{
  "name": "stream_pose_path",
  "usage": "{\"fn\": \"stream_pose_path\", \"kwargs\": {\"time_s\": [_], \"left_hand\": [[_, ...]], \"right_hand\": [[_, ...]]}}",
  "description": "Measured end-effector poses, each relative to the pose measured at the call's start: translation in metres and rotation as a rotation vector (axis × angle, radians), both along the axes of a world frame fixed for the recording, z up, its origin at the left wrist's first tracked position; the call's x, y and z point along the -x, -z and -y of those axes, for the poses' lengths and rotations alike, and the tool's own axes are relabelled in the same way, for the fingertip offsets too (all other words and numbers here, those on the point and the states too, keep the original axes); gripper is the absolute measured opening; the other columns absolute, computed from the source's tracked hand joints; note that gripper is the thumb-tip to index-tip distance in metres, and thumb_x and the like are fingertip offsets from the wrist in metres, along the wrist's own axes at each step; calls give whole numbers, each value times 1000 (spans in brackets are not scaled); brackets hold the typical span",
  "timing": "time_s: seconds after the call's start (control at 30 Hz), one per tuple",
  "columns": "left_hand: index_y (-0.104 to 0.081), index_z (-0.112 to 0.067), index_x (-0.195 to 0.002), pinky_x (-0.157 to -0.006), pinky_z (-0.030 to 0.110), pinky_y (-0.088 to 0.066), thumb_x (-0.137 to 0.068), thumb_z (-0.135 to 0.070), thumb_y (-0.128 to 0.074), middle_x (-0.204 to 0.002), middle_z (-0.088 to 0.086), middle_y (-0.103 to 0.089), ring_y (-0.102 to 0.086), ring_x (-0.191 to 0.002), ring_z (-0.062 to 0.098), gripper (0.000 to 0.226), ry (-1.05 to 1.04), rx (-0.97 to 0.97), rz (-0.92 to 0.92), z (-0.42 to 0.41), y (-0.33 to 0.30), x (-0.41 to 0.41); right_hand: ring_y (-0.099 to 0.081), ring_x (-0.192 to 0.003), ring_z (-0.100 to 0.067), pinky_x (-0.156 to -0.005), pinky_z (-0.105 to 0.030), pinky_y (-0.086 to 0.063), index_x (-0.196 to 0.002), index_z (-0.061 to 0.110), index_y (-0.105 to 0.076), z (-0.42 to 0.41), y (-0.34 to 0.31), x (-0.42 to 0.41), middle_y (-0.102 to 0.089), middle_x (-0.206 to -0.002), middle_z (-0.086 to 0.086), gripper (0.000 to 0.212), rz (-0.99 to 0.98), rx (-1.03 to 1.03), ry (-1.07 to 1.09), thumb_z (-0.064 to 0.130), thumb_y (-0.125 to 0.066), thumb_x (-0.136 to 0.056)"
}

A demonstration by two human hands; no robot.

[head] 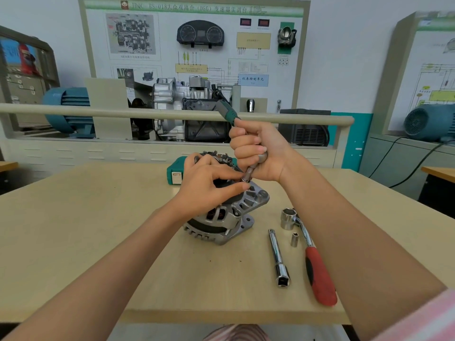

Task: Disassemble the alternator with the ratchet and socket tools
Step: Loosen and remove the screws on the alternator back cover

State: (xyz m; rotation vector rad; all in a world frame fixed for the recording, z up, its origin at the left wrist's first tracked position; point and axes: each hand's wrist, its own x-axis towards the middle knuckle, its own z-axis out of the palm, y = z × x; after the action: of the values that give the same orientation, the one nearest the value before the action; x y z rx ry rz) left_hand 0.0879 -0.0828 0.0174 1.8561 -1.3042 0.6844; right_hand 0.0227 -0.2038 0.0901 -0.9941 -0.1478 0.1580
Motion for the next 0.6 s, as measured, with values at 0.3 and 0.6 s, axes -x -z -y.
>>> {"fn": "stream_pose_path", "kwargs": {"time_s": [0.3,0.6], "left_hand": [[-72,-36,-96,-91,18,-9,-80,-42,-64,-92,-21,-68,-40,-84,8,18,-23,25,47,1,4,-3],[-65,-45,-89,-90,15,-12,-76,-44,-70,-85,-22,-68,-44,-83,10,15,-26,51,3,3,3,0]], "right_hand": [[-34,-30,-9,-36,-16,-35,-73,11,-34,-30,23,-7,-39,-51,-1,30,270,-547,992,20,-28,-102],[-28,-25,-3,-29,-12,-24,-63,19,-38,-8,8,2,-29,-35,11,38,64,-135,387,29,-37,-100]]}}
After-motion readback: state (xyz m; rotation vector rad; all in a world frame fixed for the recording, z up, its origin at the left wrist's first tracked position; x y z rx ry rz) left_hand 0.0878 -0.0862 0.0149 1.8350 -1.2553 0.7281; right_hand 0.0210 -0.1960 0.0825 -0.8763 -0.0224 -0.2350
